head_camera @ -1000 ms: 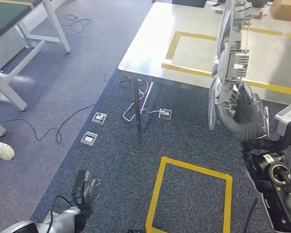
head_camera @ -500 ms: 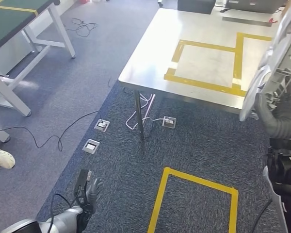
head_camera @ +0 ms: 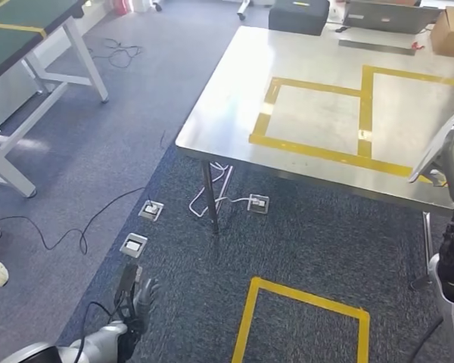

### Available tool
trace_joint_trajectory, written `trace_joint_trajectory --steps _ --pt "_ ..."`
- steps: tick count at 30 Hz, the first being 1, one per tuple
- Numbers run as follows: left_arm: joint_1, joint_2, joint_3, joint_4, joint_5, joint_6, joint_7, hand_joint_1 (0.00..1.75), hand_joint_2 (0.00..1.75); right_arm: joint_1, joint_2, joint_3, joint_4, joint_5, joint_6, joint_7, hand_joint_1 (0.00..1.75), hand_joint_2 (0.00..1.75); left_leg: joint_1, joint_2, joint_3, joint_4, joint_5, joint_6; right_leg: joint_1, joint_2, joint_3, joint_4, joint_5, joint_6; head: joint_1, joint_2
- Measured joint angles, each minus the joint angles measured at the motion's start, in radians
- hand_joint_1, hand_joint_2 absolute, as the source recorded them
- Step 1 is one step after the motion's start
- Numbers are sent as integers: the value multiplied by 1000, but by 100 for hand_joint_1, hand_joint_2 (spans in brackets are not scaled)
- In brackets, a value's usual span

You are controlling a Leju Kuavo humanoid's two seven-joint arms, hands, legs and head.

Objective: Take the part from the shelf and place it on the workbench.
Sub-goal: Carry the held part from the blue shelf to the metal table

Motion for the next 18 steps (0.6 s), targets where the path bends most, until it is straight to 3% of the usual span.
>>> trace_joint_trajectory --steps 2,4,5,6,7,8,9,11,12,14,15,16,18 --pt "-4 -2 0 0 -1 -1 0 0 0 4 -6 -7 -10 4 -4 7 175 175 1 1 23 -1 -9 6 -4 -6 -53 98 -32 7 2 0" --pt "-7 -3 0 0 -1 -1 0 0 0 9 -14 -11 -17 7 -7 12 175 175 1 2 44 -1 -28 8 -7 -7 -135 227 -81 13 3 0" --pt "-6 -4 0 0 -1 -2 0 0 0 13 -17 -12 -19 9 -10 15 175 175 1 2 57 -1 -39 7 -10 -8 -167 262 -102 17 3 0" --pt "-5 -5 0 0 -1 -2 0 0 0 16 -20 -12 -19 10 -13 18 175 175 2 1 73 -1 -51 6 -14 -9 -185 264 -110 21 3 0" --pt "-4 -6 0 0 -1 -2 0 0 0 19 -22 -12 -19 12 -16 21 175 175 3 0 91 0 -65 4 -18 -10 -187 233 -99 25 3 0" --pt "-4 -7 0 0 -1 -2 1 0 0 21 -24 -12 -20 13 -19 23 175 175 4 -1 109 -1 -78 0 -23 -12 -178 176 -61 29 4 0" --pt "-4 -8 0 0 -1 -2 1 0 0 23 -26 -13 -19 13 -20 24 175 175 4 -1 125 1 -92 -4 -28 -14 -167 103 1 31 6 0" --pt "-6 -8 0 1 -1 -2 3 0 0 26 -29 -13 -20 15 -20 25 175 175 2 -3 148 1 -120 -16 -29 -18 -147 2 92 24 9 0" --pt "-8 -8 0 1 -1 -3 4 0 0 27 -31 -13 -22 15 -20 25 175 175 2 -3 156 3 -128 -23 -27 -19 -141 -20 110 16 9 0" --pt "-12 -8 0 1 -1 -3 5 0 0 25 -32 -13 -27 16 -19 27 175 175 6 -1 160 19 -132 -35 -22 -15 -120 -23 99 -3 6 0" --pt "-14 -9 0 1 -1 -3 5 0 0 24 -32 -14 -29 16 -19 29 175 175 8 0 147 51 -126 -40 -22 -14 -112 -24 93 -12 4 0" --pt "-15 -10 0 1 -1 -3 6 0 0 22 -32 -13 -31 16 -18 30 175 175 10 1 115 105 -122 -43 -21 -13 -101 -24 87 -19 1 0" --pt "-15 -13 0 1 -1 -3 6 0 0 20 -32 -13 -35 17 -17 30 175 175 11 2 14 247 -141 -49 -18 -12 -81 -25 68 -30 -4 0"
